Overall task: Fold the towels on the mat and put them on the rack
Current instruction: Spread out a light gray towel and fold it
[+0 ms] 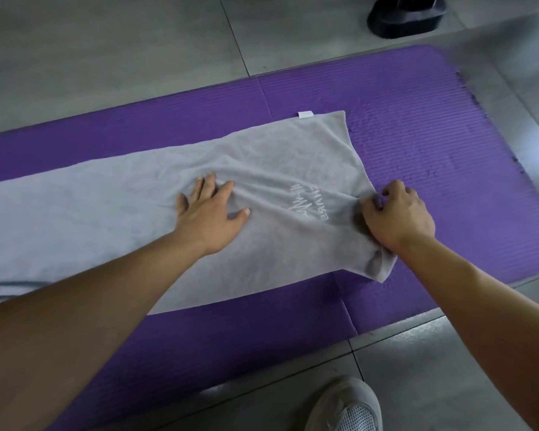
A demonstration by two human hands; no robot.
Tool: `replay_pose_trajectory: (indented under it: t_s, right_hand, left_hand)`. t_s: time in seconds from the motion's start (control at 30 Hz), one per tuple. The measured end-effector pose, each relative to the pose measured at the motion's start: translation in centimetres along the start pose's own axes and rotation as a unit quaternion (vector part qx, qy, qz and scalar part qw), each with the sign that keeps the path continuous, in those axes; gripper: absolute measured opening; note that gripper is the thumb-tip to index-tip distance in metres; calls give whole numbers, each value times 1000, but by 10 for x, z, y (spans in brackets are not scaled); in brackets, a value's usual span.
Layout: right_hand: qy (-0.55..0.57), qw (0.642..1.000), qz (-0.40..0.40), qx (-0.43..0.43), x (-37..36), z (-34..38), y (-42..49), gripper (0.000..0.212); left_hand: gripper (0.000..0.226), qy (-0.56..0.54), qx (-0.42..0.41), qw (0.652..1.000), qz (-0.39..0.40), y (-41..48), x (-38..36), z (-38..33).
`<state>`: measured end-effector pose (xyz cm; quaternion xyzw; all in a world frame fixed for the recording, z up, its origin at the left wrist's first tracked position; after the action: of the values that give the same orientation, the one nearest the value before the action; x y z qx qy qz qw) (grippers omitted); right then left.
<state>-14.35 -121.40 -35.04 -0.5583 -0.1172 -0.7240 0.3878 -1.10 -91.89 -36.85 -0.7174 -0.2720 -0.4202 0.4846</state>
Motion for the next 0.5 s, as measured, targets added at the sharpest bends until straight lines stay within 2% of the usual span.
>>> replay_pose_trajectory:
  t_s: [0.1, 0.27, 0.37, 0.5]
  right_hand:
    - [52, 994, 11, 93, -3, 21, 12, 37]
    - [39, 972, 21, 233, -22, 67, 59, 38]
    - [82, 972, 51, 215, -28, 94, 98, 33]
    - [140, 973, 19, 184, -27, 115, 139, 22]
  left_hand:
    - [70, -35, 9, 998, -55, 6, 6, 5]
    - [58, -38, 42, 995, -87, 29, 21, 16]
    - [51, -32, 63, 988, -140, 50, 34, 29]
    - [56, -120, 112, 970, -178, 80, 44, 52]
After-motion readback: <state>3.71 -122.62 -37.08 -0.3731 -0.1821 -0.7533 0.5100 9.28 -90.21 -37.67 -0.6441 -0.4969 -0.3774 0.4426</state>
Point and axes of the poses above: each hand's wrist, its own y-axis towards the middle knuckle, its own x-axis out of the back of the hand, z = x × y, the point moved 1 cm from there along y, towards the middle knuckle, and after that the axes turned 5 degrees about y, right-handed, at the moved point
